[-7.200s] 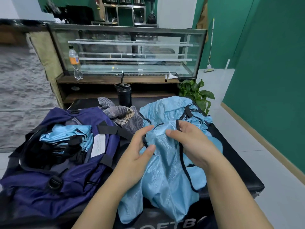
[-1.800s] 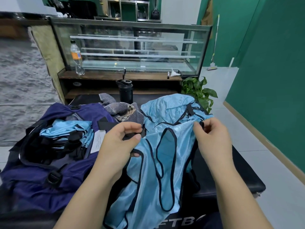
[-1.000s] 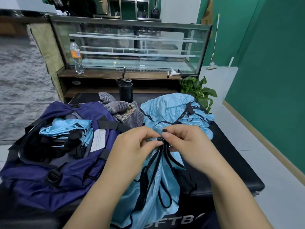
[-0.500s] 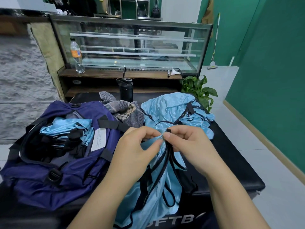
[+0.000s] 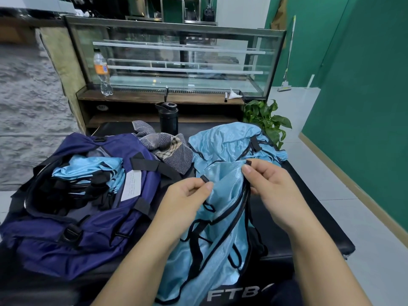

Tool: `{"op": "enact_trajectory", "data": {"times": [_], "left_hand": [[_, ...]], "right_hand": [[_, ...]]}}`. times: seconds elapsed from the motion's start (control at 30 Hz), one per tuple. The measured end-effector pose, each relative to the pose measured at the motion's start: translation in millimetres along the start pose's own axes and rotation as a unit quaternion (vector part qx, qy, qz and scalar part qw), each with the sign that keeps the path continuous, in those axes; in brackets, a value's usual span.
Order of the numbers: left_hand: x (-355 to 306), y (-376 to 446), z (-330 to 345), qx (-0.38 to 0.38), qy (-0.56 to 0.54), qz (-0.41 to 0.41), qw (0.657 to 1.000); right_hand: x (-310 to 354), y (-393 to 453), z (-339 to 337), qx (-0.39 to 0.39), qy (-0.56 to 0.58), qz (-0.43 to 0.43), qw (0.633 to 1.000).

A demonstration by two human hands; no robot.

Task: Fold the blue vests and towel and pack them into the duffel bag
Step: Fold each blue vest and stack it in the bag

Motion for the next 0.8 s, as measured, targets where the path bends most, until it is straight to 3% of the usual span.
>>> {"op": "enact_trajectory", "data": {"times": [0.2, 0.4, 0.6, 0.67, 0.8], "left_hand": [[-9.6, -1.3, -4.6, -0.083, -0.085, 0.059, 0.991], [-24.0, -4.4, -10.7, -0.044, 0.084, 0.129, 0.987], [-28.3, -1.2, -13.1, -0.036, 0.245, 0.173, 0.953], [-26.8, -0.2, -13.9, -0.023, 0.231, 0.181, 0.956], [-21.5, -0.5, -11.4, 0.043, 0.069, 0.153, 0.985]], "right_hand": [[1.3, 2.0, -2.3, -0.005, -0.074, -0.02, 0.997], [4.1, -0.4, -1.3, -0.04, -0.146, -0.037, 0.988], [6.0, -3.1, 0.4, -0.056, -0.148, -0.072, 0.985], [10.7, -5.4, 0.9, -0.045, -0.165, -0.09, 0.981], [16.1, -6.0, 0.0, -0.025, -0.205, -0.097, 0.974]]}}
Point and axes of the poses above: each hand's wrist, its own y-axis towards the middle knuckle, its own z-axis out of the palm, x = y × z, the point moved 4 cm from there along y, towards the middle knuckle, and after that the axes turned 4 degrees about -z, right-handed, at the moved point
